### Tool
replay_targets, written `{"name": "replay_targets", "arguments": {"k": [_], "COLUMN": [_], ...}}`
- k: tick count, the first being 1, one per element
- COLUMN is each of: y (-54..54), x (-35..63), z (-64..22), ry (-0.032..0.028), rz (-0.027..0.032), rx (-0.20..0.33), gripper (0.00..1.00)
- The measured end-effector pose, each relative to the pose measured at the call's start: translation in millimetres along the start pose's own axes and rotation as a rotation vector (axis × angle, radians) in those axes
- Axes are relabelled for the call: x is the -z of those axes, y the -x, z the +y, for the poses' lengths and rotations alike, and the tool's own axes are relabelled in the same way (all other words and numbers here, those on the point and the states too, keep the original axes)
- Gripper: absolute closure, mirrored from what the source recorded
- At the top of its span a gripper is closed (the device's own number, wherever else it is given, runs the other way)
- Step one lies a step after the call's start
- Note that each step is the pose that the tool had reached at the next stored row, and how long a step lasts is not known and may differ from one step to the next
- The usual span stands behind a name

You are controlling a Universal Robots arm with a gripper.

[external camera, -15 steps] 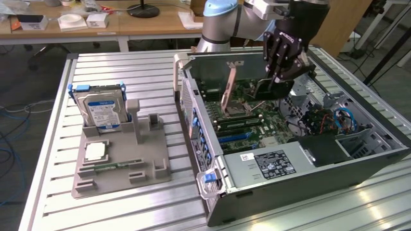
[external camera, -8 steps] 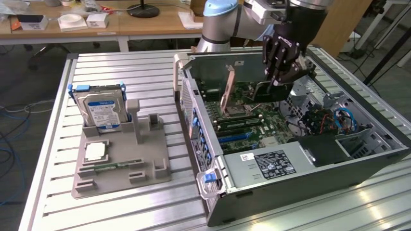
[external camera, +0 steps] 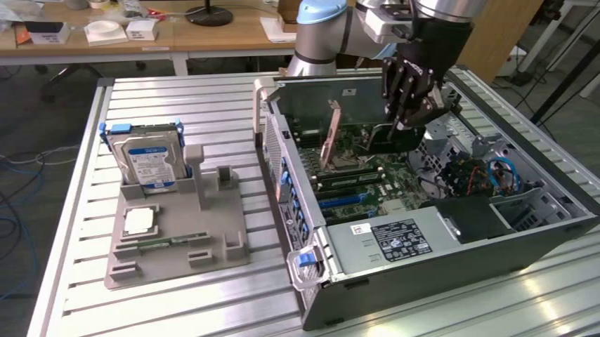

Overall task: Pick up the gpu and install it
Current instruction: 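Insert the gpu into the slot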

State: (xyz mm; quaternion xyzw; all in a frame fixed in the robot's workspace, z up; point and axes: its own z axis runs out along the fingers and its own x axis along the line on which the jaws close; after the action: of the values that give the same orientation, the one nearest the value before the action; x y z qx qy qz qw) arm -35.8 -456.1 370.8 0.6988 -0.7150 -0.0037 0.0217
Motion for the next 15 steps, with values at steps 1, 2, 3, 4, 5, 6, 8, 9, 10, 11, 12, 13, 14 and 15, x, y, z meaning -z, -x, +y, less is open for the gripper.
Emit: {"name": "replay_targets", "arguments": {"k": [1,2,3,4,5,6,8,9,10,11,12,13,14,15], "y": [0.0,0.0,0.1,0.1,0.1,0.1,0.1,0.1,0.1,0.2,0.3,0.4,0.4,0.5], "x": [-1.0,-1.8,-2.5,-3.1,-3.3,-3.3,-3.4,-3.5,-3.5,-3.9,-4.4,-4.9,-5.8,-6.8], "z": [0.0,0.0,-0.1,-0.1,-0.1,-0.1,-0.1,-0.1,-0.1,-0.1,-0.2,-0.2,-0.2,-0.2], "ry": [0.0,0.0,0.0,0.0,0.0001,0.0002,0.0001,0.0001,0.0001,0.0,-0.0001,0.0,0.0,-0.0001], "rz": [0.0,0.0,0.0001,0.0001,0.0002,0.0003,0.0002,0.0,0.0,0.0003,0.0015,0.003,0.004,0.0049], "rx": [-0.001,-0.002,-0.004,-0.005,-0.005,-0.005,-0.005,-0.005,-0.005,-0.005,-0.005,-0.005,-0.005,-0.005], "gripper": [0.74,0.74,0.74,0.74,0.74,0.74,0.74,0.74,0.74,0.74,0.74,0.74,0.74,0.74]}}
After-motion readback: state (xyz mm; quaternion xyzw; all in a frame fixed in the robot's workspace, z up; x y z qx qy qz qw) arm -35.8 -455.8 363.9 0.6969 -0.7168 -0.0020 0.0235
